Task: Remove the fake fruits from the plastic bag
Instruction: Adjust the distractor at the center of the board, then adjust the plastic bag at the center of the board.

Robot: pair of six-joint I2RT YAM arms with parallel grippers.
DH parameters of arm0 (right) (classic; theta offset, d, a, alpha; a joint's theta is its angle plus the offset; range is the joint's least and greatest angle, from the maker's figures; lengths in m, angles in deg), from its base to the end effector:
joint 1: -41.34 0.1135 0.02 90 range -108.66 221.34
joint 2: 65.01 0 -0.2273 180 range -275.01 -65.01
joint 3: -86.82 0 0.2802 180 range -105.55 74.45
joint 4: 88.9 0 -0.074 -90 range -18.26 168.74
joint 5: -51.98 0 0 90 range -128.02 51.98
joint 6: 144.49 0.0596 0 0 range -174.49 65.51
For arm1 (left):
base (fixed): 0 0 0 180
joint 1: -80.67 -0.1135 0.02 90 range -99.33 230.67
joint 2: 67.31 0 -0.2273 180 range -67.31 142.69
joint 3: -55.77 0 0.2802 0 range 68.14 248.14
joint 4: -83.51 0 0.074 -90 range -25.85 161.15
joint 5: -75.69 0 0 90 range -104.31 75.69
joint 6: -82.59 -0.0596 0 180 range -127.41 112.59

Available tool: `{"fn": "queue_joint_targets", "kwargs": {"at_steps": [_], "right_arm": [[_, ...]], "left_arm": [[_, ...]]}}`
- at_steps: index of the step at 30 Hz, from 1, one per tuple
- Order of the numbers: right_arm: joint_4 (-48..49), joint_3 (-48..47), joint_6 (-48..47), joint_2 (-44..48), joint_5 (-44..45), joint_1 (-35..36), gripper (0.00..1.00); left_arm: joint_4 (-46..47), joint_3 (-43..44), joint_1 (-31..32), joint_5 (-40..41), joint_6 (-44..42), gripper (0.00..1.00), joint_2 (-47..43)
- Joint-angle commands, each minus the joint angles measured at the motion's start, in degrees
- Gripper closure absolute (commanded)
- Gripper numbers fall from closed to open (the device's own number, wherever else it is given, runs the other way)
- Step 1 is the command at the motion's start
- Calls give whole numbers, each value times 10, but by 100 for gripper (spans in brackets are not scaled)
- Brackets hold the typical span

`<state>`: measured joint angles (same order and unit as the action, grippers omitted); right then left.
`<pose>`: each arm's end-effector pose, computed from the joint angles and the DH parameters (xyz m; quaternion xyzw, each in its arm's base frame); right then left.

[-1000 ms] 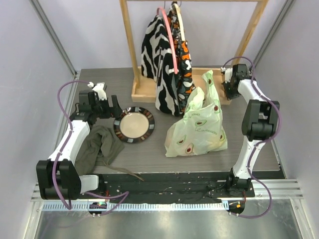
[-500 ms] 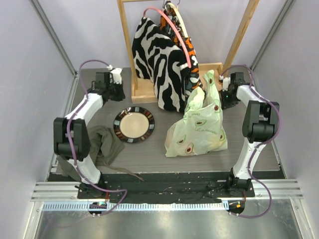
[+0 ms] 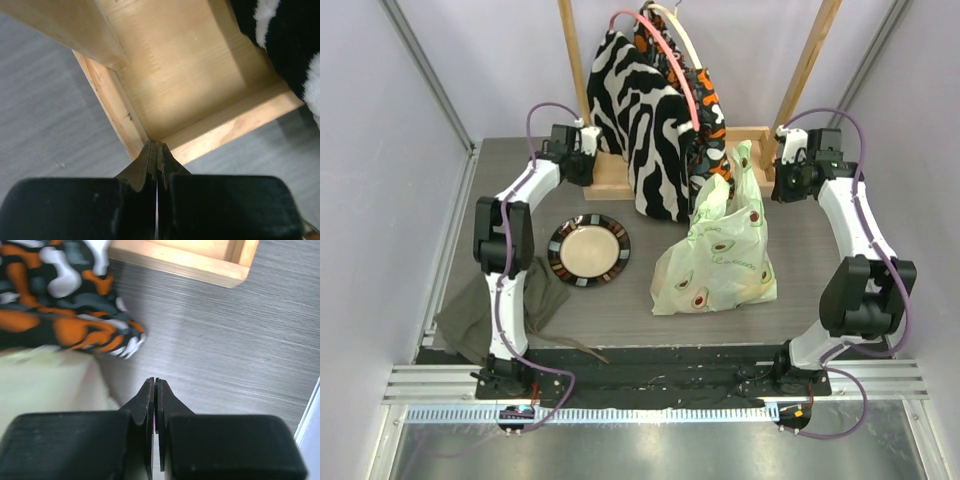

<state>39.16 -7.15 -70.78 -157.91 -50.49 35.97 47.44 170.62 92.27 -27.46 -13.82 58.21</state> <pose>0.3945 -0.0242 0.2432 -0.1253 0.9290 0.0380 0.3462 0.5046 -0.1174 0.1505 0.1862 0.9055 -0.1229 0.3610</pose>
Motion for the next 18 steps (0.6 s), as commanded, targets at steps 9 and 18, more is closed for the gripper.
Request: {"fn": "queue_joint_targets", "kwargs": {"at_steps": [9,18], "right_arm": [[-102,-28,-25,112,-87,5,73],[-134,-129,61,178,-88,5,36]], "left_arm": [[-54,49,0,-37,-19,97,-38],[-64,-206,18,-97,130,21,-423]]}}
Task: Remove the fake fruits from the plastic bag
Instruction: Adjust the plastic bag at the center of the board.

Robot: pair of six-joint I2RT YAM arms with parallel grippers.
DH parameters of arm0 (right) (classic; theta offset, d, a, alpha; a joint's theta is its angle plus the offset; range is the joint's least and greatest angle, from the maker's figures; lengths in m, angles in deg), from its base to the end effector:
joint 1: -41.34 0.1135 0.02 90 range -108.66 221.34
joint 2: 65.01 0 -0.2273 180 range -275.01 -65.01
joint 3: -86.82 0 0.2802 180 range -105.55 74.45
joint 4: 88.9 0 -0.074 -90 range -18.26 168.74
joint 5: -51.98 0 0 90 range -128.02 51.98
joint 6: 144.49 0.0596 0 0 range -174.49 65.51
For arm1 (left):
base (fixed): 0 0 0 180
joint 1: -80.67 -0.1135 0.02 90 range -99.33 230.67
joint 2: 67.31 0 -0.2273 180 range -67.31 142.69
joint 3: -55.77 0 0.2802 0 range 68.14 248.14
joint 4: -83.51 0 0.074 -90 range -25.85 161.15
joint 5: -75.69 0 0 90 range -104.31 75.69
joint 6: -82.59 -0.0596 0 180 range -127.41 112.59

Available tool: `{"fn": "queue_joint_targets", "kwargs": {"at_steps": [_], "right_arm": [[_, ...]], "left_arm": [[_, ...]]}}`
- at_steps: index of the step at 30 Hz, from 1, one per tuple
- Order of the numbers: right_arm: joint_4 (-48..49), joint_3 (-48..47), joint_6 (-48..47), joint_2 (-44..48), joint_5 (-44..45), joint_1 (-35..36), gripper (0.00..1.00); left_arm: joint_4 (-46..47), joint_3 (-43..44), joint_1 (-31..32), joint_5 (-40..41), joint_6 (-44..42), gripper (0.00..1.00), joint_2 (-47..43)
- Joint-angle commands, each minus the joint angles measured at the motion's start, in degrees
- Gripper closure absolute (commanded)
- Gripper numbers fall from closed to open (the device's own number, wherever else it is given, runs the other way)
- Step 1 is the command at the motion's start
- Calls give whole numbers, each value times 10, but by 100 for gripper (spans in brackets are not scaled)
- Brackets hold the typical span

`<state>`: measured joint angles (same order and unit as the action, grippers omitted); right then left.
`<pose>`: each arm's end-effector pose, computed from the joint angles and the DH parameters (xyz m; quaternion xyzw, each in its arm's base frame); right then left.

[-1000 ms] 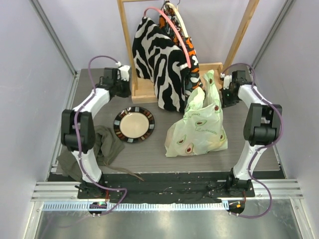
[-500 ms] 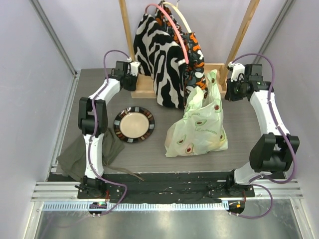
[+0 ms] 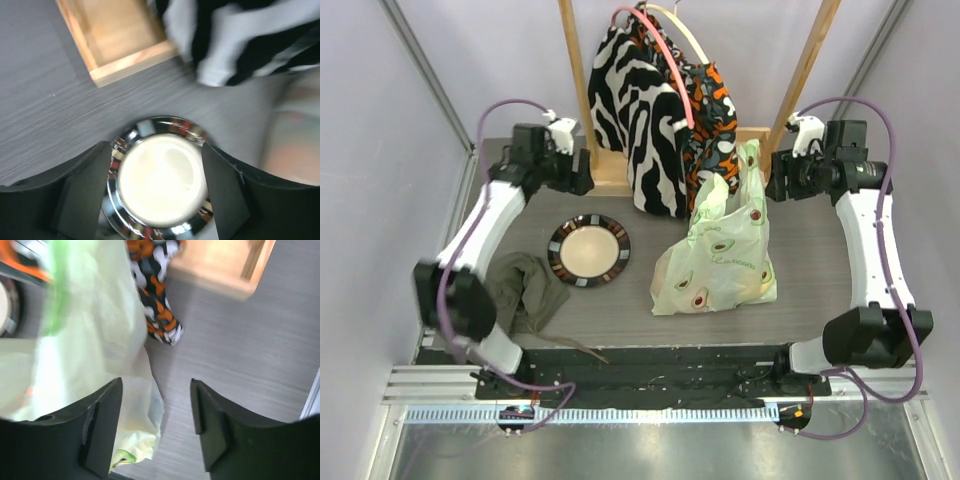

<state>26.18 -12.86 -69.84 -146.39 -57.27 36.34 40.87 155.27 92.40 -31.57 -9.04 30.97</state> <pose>0.3418 -0.0102 0.3315 -0.1442 0.9068 0.0885 0.3861 0.4184 -0.1049 0.2578 0.1661 0.8879 -0.1720 0.3931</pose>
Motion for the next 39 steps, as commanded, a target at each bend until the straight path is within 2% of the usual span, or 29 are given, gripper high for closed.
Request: {"fn": "queue_joint_targets", "kwargs": {"at_steps": [1,4,7,10,13,17,20,24,29,33,39], "right_arm": [[-8,-87,58,68,-39,2,32],[11,-93,101,79,-103,2,28],[52,-75,146,73,-135,7,25],[76,-73,153,47,-142,27,21],[90,-86,153,18,-114,67,19],[105,-85,149,3,26,109,19],[110,-70,152,8,51,111,19],[107,-41,152,24,76,111,20],[105,-19,152,47,86,111,21],[106,-9,153,66,126,111,22],[115,0,153,62,134,112,22]], "left_arm": [[2,-59,24,-85,91,20,-191],[28,-29,73,-106,130,16,-222],[44,66,123,-111,177,12,-180],[57,159,168,-95,217,12,-100],[63,230,218,-64,253,9,-28],[51,275,289,-29,233,7,34],[39,272,318,-1,224,7,56],[42,257,335,-10,233,7,57],[44,228,338,12,239,7,17],[32,219,336,33,193,7,-37],[25,242,338,-59,200,7,-40]]}}
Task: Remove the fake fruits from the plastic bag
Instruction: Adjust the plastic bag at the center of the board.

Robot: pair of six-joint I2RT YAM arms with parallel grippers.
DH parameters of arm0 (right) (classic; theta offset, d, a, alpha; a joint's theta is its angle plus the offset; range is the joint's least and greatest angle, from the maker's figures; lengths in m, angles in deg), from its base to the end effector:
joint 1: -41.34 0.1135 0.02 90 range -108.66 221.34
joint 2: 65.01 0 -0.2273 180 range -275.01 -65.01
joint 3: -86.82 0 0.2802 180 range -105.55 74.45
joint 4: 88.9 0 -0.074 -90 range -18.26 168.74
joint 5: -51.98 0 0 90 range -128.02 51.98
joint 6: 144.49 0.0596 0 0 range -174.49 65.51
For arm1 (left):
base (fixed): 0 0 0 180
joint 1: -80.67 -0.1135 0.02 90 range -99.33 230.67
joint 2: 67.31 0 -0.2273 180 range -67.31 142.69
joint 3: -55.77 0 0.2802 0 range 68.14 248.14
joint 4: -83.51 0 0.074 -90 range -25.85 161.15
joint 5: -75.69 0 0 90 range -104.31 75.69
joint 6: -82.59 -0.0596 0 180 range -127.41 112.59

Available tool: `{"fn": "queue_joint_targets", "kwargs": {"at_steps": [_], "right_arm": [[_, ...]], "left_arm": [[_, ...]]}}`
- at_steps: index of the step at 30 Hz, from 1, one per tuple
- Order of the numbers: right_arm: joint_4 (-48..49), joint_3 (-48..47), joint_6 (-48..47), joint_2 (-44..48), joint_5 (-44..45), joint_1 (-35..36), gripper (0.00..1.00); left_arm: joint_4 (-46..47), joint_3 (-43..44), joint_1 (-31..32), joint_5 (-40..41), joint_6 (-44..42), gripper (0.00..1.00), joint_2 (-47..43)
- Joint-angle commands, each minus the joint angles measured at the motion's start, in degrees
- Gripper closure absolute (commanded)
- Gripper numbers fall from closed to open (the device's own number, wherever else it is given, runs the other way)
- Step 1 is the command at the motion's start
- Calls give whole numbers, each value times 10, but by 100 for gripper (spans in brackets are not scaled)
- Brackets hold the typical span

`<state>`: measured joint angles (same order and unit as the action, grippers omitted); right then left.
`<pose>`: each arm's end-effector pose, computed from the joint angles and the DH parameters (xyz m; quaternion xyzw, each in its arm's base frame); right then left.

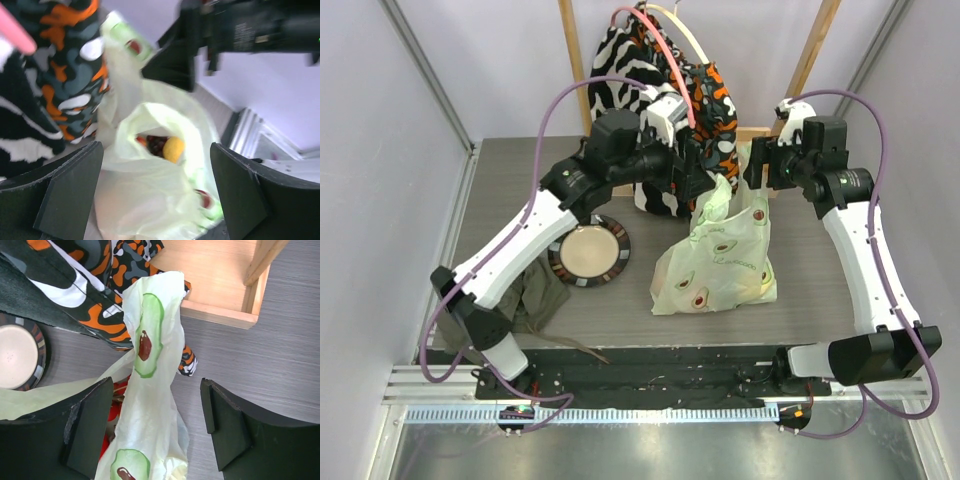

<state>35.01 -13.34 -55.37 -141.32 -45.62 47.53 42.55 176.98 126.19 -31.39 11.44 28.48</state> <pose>0.3322 0.0440 0.3766 -0.0858 0.8701 0.0803 0.4787 0.2833 -0.3135 0.4248 0.2690 0.7454 -0.4188 0.4434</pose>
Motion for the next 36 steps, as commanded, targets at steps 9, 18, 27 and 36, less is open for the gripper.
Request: {"fn": "queue_joint_targets", "kwargs": {"at_steps": [9,18,27,36], "right_arm": [[38,-12,35,-45,-36,0,22],[48,-75,40,-63,11,-76,99],[57,-255,12,-108,-2,-161,99],[59,28,-72,110,60,-161,99]], "left_arm": [[-9,35,31,-54,13,9,63],[14,103,29,28,-65,100,123],[146,379,14,119,-187,100,255],[95,177,15,-6,-225,100,143]]}}
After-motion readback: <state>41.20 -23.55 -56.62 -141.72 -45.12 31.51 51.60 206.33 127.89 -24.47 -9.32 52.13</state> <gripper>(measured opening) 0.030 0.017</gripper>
